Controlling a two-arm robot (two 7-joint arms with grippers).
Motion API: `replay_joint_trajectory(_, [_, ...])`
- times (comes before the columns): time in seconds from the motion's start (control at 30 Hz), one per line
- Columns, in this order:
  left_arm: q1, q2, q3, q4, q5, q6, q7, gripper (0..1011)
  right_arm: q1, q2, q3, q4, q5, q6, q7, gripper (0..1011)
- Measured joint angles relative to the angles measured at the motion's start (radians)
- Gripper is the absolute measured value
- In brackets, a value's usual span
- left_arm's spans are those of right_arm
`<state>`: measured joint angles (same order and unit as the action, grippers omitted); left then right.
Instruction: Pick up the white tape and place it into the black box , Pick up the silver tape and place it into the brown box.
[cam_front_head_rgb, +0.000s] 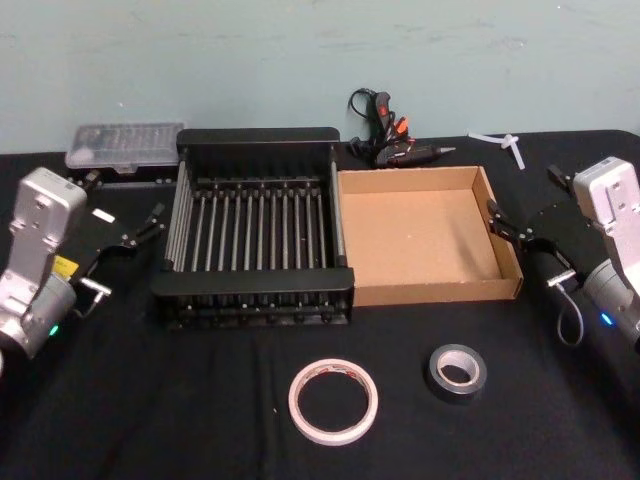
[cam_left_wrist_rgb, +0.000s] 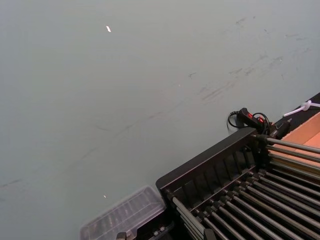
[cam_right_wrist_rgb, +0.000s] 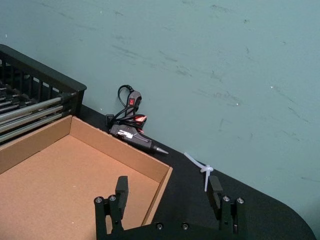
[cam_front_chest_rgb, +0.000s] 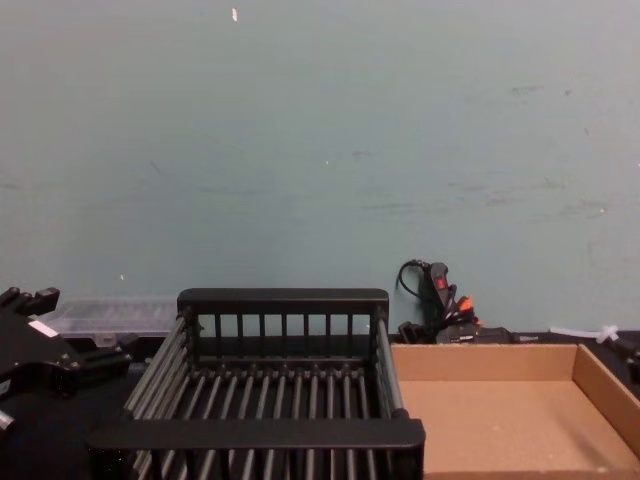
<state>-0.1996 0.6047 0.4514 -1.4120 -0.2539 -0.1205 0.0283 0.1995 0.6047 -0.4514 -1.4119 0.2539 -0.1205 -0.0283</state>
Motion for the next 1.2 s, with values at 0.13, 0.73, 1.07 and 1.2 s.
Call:
replay_joint_trajectory(0.13, [0.0, 0.0, 0.0, 0.0, 0.0, 0.0, 0.0, 1001, 0.0, 0.0, 0.0, 0.0, 0.0, 0.0, 0.0, 1002])
replay_joint_trajectory(0.73, [0.0, 0.0, 0.0, 0.0, 0.0, 0.0, 0.0, 1001, 0.0, 0.0, 0.0, 0.0, 0.0, 0.0, 0.0, 1002])
replay_joint_trajectory(1.07, [0.0, 0.0, 0.0, 0.0, 0.0, 0.0, 0.0, 1002, 0.0, 0.0, 0.0, 0.0, 0.0, 0.0, 0.0, 1002])
replay_joint_trajectory(1.2, [0.0, 0.0, 0.0, 0.0, 0.0, 0.0, 0.0, 1002, 0.0, 0.0, 0.0, 0.0, 0.0, 0.0, 0.0, 1002])
